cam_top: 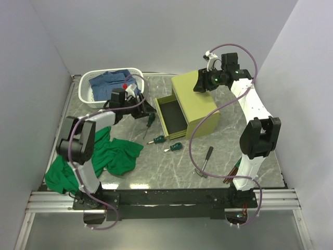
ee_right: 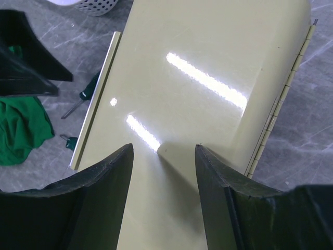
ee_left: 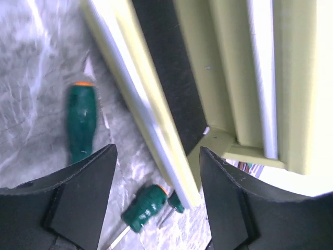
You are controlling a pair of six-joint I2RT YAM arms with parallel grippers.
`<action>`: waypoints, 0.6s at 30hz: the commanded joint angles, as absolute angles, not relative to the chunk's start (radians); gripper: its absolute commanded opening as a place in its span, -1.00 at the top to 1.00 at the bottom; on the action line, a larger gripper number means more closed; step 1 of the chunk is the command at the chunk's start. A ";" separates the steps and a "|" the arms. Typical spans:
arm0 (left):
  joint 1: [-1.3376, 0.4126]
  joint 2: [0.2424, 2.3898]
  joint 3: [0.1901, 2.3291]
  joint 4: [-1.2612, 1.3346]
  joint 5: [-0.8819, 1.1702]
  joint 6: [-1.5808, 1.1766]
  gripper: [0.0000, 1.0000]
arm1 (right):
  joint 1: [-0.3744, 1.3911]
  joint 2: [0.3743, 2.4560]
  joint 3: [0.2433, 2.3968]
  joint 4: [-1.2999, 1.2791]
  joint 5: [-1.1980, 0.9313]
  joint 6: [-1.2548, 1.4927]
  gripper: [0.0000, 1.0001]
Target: Sort the tools into containers
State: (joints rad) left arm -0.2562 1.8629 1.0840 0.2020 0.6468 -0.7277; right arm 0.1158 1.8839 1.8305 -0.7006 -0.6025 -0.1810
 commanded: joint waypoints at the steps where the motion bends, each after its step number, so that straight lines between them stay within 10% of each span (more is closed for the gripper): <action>1: -0.250 1.695 1.059 0.135 0.620 -0.591 -0.40 | 0.112 1.879 1.816 -0.762 -0.534 -0.193 -0.19; 8: -0.250 1.487 1.040 0.031 0.611 -0.418 -0.41 | 0.078 1.703 1.735 -0.776 -0.468 -0.267 -0.19; 18: -0.230 1.376 0.891 0.058 0.563 -0.299 -0.40 | 0.109 1.240 1.116 -1.181 -0.526 -1.497 -0.19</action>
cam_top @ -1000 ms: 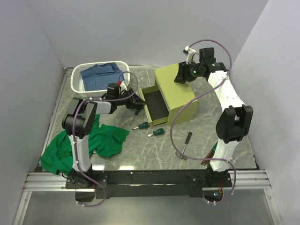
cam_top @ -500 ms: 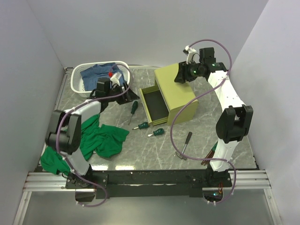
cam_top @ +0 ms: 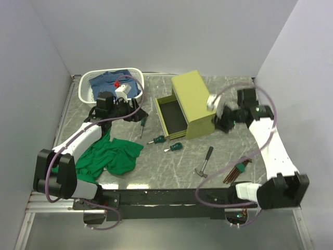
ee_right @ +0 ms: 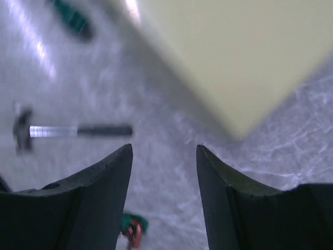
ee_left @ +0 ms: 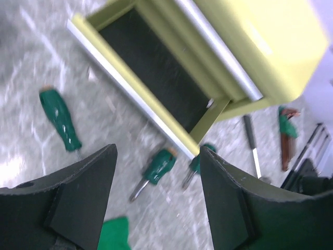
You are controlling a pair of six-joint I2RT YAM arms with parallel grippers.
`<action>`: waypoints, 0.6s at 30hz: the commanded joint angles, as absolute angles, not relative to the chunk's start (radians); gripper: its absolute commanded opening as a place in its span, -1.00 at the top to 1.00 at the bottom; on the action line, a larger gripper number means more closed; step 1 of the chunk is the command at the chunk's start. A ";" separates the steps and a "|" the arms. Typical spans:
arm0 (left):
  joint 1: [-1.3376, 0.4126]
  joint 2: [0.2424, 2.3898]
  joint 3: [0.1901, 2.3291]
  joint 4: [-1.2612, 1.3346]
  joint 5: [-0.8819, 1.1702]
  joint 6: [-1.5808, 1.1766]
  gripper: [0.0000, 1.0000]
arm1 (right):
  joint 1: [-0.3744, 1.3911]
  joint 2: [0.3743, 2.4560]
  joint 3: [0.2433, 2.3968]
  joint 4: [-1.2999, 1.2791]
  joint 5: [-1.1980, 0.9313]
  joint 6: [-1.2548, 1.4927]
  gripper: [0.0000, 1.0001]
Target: Sort the tools into containers
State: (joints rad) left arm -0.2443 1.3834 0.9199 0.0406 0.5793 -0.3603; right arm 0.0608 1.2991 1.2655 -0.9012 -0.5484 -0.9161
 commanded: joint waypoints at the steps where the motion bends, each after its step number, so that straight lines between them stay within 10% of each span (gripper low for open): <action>1: -0.229 1.381 0.897 0.051 0.557 -0.293 -0.40 | 0.120 1.218 1.053 -1.174 -0.499 -1.518 -0.18; 18: -0.120 1.401 0.951 0.005 0.535 -0.261 -0.37 | 0.439 1.351 0.773 -0.885 -0.374 -1.802 -0.08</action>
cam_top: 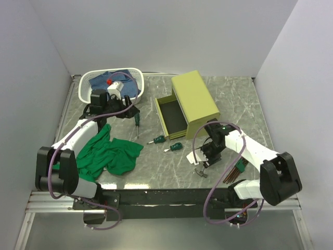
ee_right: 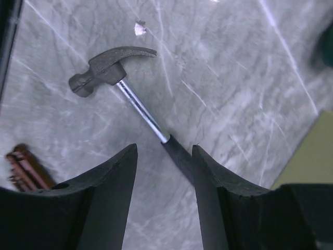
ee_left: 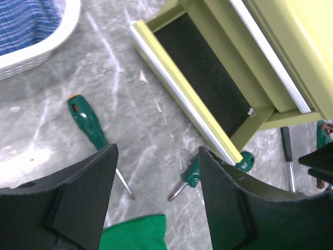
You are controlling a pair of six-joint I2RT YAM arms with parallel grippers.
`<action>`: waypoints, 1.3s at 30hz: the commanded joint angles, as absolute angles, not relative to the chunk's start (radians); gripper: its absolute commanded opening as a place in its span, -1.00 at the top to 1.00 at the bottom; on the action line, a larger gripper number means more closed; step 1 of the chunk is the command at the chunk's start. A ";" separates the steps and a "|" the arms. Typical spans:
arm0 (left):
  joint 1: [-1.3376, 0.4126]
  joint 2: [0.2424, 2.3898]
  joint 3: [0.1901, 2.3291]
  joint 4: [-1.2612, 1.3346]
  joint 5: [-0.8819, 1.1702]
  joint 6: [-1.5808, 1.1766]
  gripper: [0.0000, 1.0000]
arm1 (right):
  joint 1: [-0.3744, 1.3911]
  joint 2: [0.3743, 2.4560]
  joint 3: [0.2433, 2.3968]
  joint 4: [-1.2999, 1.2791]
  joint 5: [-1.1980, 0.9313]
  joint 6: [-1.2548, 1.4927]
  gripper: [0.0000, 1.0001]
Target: Sort the tools into containers
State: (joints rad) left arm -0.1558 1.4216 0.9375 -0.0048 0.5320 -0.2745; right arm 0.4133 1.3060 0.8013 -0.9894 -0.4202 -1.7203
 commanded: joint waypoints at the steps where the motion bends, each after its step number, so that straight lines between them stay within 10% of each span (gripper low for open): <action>1: -0.112 1.396 0.947 0.005 0.537 -0.262 -0.37 | 0.443 1.365 0.772 -0.878 -0.370 -1.805 -0.08; 7: -0.052 1.382 0.940 0.009 0.538 -0.273 -0.37 | 0.462 1.443 0.730 -0.833 -0.316 -1.867 -0.05; 14: -0.014 1.373 0.937 0.018 0.545 -0.279 -0.37 | 0.500 1.428 0.663 -0.804 -0.281 -1.904 0.40; 18: -0.008 1.367 0.925 0.040 0.545 -0.291 -0.37 | 0.526 1.372 0.627 -0.810 -0.284 -1.910 1.00; 27: -0.005 1.339 0.887 0.096 0.535 -0.314 -0.37 | 0.597 1.282 1.143 -1.178 -0.584 -1.708 1.00; 39: 0.020 1.275 0.858 0.124 0.512 -0.371 -0.36 | 0.627 1.736 1.788 -0.669 -0.562 -0.141 1.00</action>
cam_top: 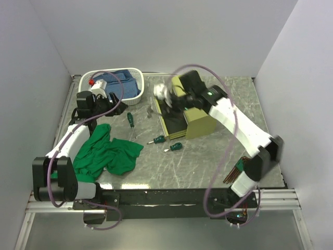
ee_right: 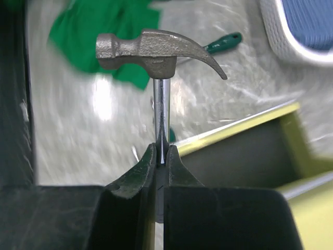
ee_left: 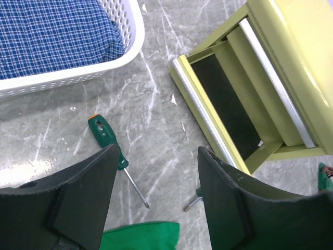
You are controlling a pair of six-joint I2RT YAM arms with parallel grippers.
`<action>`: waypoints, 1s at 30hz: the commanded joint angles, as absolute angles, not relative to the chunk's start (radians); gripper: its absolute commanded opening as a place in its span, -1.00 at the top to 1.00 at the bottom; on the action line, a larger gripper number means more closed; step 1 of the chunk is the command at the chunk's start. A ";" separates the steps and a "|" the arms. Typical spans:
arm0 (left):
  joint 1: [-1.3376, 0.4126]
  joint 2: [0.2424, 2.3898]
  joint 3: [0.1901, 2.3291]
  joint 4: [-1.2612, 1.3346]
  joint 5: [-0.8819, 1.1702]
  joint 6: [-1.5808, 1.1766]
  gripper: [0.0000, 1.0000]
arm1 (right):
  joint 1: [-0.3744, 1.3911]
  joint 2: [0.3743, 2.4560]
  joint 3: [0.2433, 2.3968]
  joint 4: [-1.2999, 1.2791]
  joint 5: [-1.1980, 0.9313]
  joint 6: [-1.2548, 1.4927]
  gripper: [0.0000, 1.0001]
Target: Sort the tools into containers
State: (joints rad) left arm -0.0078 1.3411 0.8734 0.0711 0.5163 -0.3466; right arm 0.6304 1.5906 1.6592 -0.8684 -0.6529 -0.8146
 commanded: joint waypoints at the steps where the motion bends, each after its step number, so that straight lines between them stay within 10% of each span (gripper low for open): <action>1: 0.023 1.270 0.848 0.127 0.514 -0.376 -0.36 | 0.627 1.771 1.827 -0.667 -0.517 -0.076 1.00; 24: 0.089 1.195 0.779 0.152 0.528 -0.402 -0.38 | 0.630 2.036 1.864 -0.667 0.155 0.267 1.00; 26: 0.097 1.193 0.773 0.159 0.532 -0.408 -0.38 | 0.632 2.048 1.865 -0.666 0.199 0.264 0.42; 30: 0.103 1.198 0.772 0.166 0.540 -0.417 -0.38 | 0.630 2.026 1.868 -0.661 0.144 0.215 -0.08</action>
